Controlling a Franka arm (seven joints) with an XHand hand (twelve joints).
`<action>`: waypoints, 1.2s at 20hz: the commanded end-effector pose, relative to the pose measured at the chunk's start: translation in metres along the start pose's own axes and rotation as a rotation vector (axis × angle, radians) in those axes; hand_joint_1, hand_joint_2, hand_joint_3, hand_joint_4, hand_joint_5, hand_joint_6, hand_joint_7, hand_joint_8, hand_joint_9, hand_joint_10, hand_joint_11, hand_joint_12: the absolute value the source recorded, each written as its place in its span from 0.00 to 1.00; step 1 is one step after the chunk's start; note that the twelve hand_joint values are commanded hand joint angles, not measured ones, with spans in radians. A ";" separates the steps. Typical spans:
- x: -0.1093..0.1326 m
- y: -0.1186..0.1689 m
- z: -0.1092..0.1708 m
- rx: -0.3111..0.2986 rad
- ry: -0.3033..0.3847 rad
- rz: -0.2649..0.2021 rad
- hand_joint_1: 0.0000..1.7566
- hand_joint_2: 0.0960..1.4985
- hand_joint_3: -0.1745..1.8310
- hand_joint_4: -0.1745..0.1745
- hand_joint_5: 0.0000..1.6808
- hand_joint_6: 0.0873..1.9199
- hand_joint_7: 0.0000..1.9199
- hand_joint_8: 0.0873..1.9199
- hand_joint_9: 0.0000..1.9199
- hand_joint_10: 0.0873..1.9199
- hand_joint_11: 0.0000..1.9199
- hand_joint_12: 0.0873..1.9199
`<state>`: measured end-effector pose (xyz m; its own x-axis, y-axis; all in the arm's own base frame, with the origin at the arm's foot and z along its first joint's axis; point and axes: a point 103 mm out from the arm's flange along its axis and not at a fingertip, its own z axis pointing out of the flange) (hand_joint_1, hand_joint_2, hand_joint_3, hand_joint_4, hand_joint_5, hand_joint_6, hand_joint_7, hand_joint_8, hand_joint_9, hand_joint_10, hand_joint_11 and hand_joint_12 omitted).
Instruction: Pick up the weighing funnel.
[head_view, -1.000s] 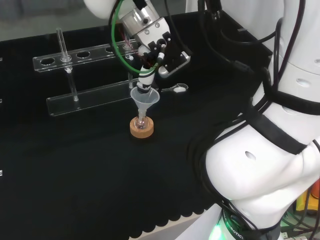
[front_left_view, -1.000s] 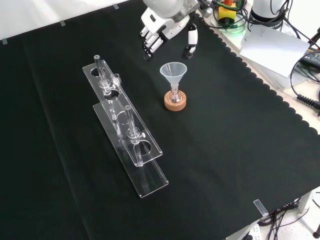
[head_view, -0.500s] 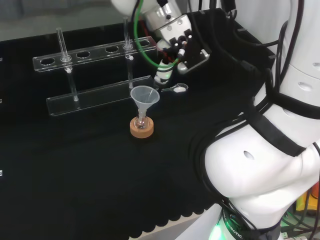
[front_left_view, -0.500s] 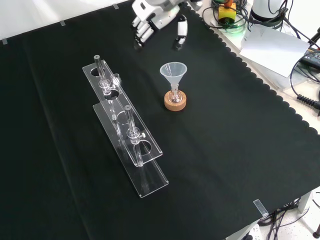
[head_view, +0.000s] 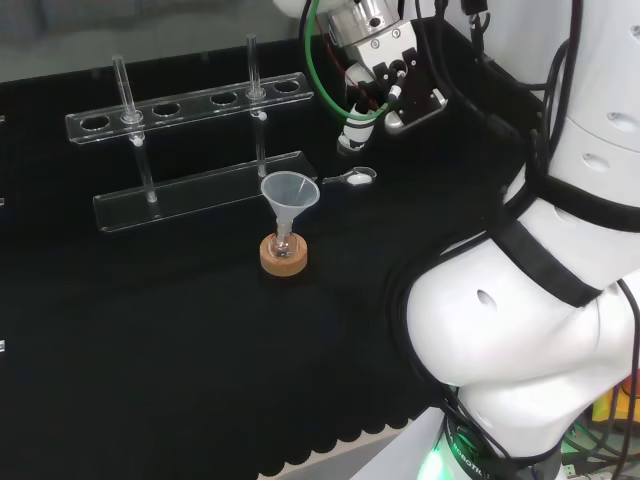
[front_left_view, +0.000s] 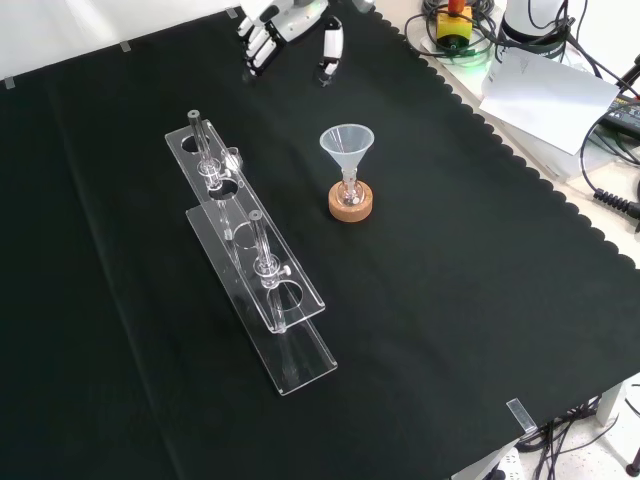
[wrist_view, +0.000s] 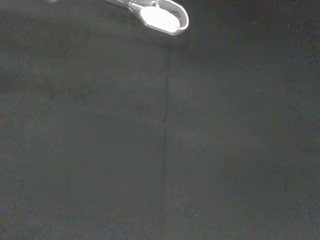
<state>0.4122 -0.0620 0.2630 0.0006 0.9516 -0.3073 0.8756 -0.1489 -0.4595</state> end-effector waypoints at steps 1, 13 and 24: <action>-0.020 0.066 0.008 -0.041 -0.002 -0.044 0.38 0.43 0.33 0.35 0.26 0.00 0.18 0.33 0.31 0.29 0.15 0.73; -0.034 0.111 0.037 -0.069 0.044 -0.097 0.40 0.42 0.33 0.34 0.28 0.00 0.20 0.33 0.33 0.28 0.16 0.72; -0.028 0.133 0.075 -0.070 0.112 -0.147 0.44 0.41 0.33 0.34 0.29 0.00 0.21 0.33 0.33 0.28 0.17 0.71</action>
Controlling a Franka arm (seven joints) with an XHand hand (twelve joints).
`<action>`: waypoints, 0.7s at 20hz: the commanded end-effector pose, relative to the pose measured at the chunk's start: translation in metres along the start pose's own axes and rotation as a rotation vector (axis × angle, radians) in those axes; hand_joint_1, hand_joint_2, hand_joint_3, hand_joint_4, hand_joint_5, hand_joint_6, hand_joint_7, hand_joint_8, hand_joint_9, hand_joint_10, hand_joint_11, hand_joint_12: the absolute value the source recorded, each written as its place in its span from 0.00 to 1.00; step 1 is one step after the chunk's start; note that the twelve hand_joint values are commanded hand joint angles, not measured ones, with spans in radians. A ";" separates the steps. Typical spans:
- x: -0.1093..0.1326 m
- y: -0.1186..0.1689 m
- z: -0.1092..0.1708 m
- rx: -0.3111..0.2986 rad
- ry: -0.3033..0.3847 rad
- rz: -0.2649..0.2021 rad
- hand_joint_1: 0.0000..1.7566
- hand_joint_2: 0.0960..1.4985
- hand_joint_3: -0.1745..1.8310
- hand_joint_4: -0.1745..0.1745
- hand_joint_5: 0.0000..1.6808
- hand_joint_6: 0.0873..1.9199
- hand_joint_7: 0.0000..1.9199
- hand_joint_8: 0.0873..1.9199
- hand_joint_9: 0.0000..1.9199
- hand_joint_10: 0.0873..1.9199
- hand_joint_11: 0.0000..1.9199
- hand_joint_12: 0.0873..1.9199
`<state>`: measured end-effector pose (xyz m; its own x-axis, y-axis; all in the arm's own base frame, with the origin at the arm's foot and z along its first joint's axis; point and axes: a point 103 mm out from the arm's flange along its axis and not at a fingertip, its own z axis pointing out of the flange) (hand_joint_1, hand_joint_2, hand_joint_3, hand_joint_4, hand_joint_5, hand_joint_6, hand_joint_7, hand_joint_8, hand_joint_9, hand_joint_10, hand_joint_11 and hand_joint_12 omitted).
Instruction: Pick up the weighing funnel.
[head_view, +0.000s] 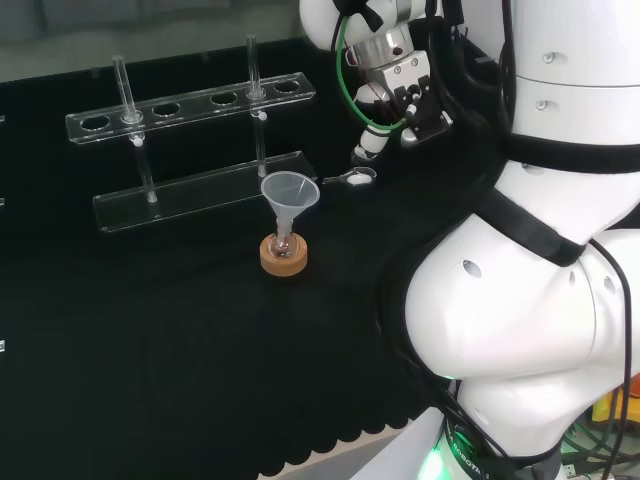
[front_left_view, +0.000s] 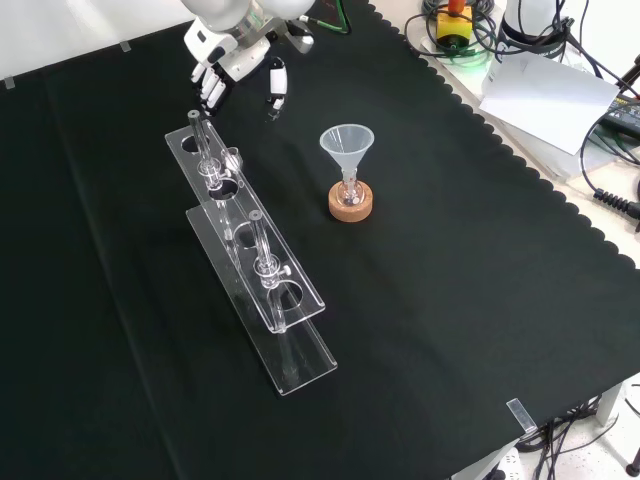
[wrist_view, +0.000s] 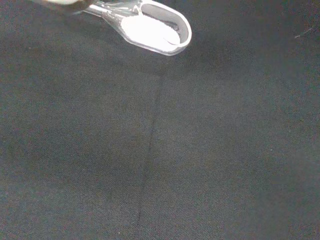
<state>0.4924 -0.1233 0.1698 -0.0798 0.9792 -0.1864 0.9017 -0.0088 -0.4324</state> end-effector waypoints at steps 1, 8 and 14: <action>-0.001 0.011 0.023 -0.008 0.041 -0.020 0.44 0.41 0.33 0.34 0.29 0.00 0.21 0.33 0.33 0.28 0.17 0.71; -0.003 0.023 0.040 -0.036 0.067 -0.036 0.44 0.41 0.33 0.35 0.30 0.00 0.21 0.32 0.33 0.27 0.17 0.71; -0.003 0.035 0.051 -0.041 0.082 -0.048 0.45 0.41 0.34 0.35 0.31 0.00 0.21 0.32 0.33 0.27 0.18 0.71</action>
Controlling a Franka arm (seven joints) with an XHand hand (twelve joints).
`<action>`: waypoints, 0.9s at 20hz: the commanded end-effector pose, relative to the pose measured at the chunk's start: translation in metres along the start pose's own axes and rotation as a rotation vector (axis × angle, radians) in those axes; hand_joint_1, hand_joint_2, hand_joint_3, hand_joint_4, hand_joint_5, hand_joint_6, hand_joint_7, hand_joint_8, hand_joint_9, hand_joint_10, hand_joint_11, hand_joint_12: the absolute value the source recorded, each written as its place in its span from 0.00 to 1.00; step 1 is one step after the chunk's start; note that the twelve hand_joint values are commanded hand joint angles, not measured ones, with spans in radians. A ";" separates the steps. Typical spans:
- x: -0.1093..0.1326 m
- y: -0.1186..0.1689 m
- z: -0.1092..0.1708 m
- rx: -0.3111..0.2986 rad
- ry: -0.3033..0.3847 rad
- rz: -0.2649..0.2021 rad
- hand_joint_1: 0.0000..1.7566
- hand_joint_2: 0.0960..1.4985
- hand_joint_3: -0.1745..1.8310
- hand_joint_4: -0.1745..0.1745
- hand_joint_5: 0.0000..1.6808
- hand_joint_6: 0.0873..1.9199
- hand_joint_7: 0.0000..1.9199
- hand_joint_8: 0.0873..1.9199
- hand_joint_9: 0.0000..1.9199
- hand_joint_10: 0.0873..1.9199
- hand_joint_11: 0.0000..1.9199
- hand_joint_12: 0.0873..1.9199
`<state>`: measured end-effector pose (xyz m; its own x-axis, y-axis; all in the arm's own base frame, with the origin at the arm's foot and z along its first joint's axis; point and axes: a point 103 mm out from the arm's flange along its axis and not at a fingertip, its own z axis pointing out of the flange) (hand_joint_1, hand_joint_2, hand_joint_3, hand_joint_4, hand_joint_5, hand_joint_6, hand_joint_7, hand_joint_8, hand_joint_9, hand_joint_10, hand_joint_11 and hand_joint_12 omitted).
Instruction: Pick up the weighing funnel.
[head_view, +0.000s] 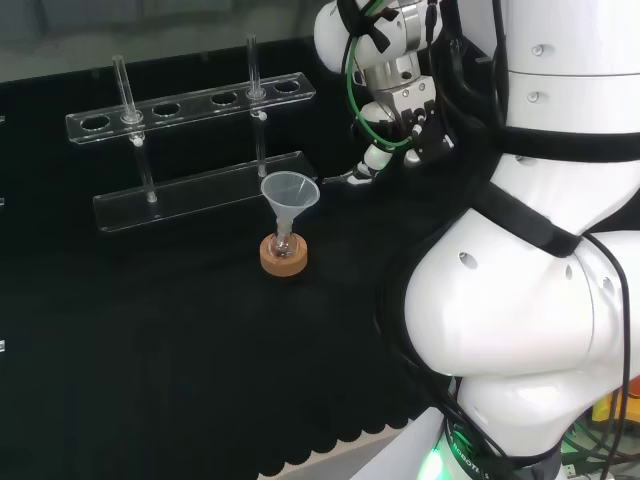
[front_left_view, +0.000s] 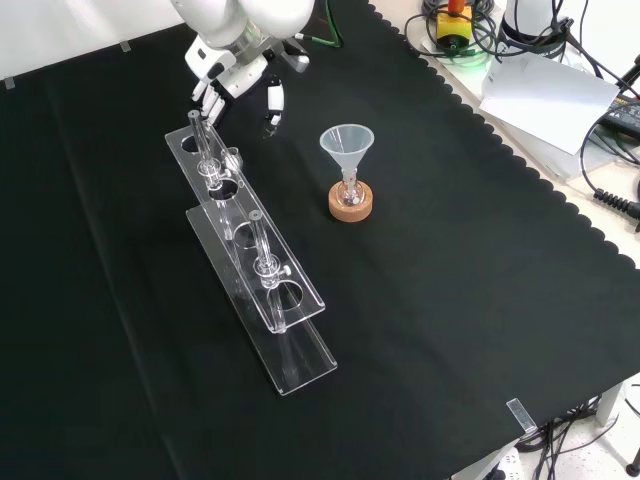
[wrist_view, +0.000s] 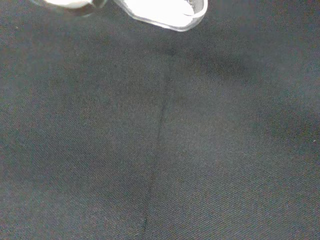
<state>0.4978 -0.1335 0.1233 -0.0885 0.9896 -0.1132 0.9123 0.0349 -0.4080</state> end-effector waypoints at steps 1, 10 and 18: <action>-0.002 0.012 0.011 -0.009 0.019 -0.010 0.45 0.41 0.34 0.35 0.31 0.00 0.21 0.32 0.33 0.27 0.18 0.71; -0.001 0.021 0.027 -0.008 0.023 -0.015 0.46 0.41 0.34 0.36 0.35 0.00 0.22 0.32 0.34 0.27 0.18 0.71; 0.002 0.030 0.035 -0.011 0.030 -0.012 0.47 0.40 0.34 0.37 0.38 0.00 0.22 0.32 0.34 0.27 0.18 0.71</action>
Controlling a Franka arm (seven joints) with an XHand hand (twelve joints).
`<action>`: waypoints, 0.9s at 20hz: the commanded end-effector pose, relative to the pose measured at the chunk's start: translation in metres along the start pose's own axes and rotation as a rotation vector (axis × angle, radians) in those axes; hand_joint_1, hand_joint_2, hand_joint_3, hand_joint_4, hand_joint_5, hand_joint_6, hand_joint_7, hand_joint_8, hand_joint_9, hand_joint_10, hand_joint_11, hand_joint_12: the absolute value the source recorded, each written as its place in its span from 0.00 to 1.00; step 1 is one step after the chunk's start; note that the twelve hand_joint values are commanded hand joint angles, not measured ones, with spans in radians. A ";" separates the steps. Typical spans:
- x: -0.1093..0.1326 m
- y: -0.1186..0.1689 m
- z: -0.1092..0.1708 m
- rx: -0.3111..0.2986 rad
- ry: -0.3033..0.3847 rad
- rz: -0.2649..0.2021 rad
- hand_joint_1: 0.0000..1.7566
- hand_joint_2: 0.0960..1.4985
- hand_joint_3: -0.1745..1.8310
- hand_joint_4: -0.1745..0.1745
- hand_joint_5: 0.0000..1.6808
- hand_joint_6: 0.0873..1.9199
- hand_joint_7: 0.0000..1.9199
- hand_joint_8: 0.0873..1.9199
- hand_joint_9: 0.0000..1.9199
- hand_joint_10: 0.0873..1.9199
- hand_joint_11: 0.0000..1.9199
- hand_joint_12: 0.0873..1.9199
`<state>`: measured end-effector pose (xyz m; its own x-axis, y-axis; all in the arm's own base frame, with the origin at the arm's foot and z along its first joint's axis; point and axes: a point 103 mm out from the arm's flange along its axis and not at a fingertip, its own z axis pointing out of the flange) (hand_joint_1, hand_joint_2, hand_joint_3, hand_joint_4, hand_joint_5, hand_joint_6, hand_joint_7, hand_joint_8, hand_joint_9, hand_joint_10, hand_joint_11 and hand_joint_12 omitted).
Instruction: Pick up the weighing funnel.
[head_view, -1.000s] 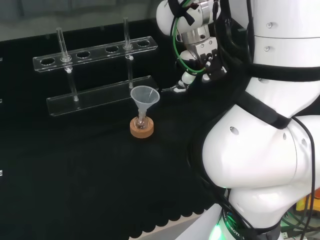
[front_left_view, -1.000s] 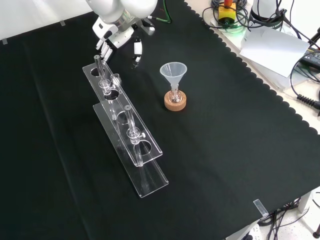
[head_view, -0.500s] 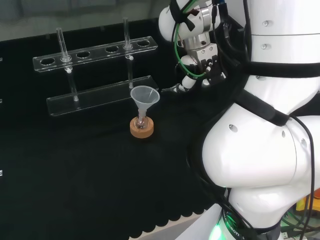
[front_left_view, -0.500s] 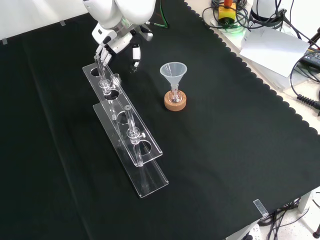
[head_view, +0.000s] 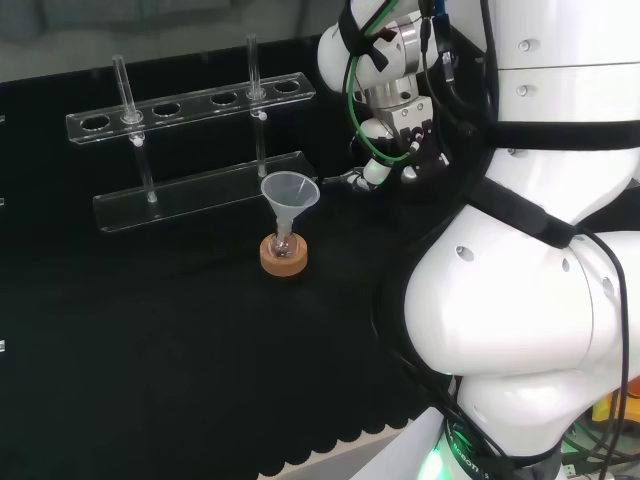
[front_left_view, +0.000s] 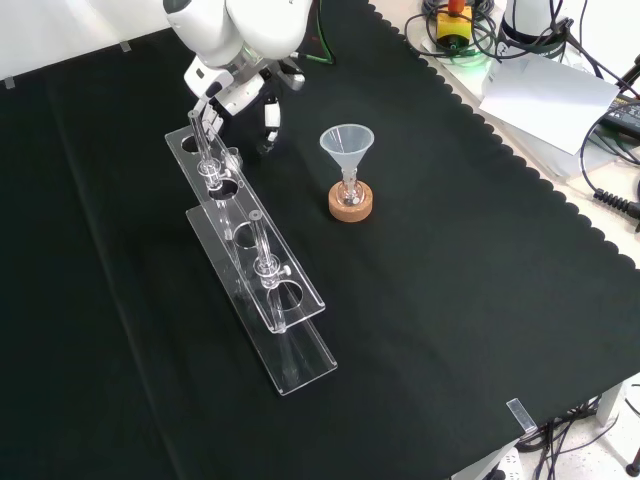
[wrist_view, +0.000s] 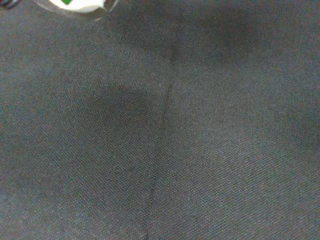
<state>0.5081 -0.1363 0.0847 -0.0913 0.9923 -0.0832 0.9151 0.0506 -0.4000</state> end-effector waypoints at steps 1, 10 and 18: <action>0.001 0.006 0.004 0.000 0.003 0.002 0.47 0.40 0.35 0.37 0.38 0.01 0.22 0.32 0.34 0.27 0.18 0.71; -0.001 0.012 0.006 -0.004 -0.007 0.007 0.48 0.40 0.36 0.37 0.39 0.02 0.23 0.32 0.35 0.26 0.18 0.70; 0.000 0.017 0.010 -0.005 -0.023 0.015 0.48 0.40 0.36 0.37 0.40 0.03 0.22 0.31 0.35 0.26 0.18 0.70</action>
<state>0.5181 -0.1366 0.0712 -0.0872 0.9912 -0.0995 0.9173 0.0409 -0.3962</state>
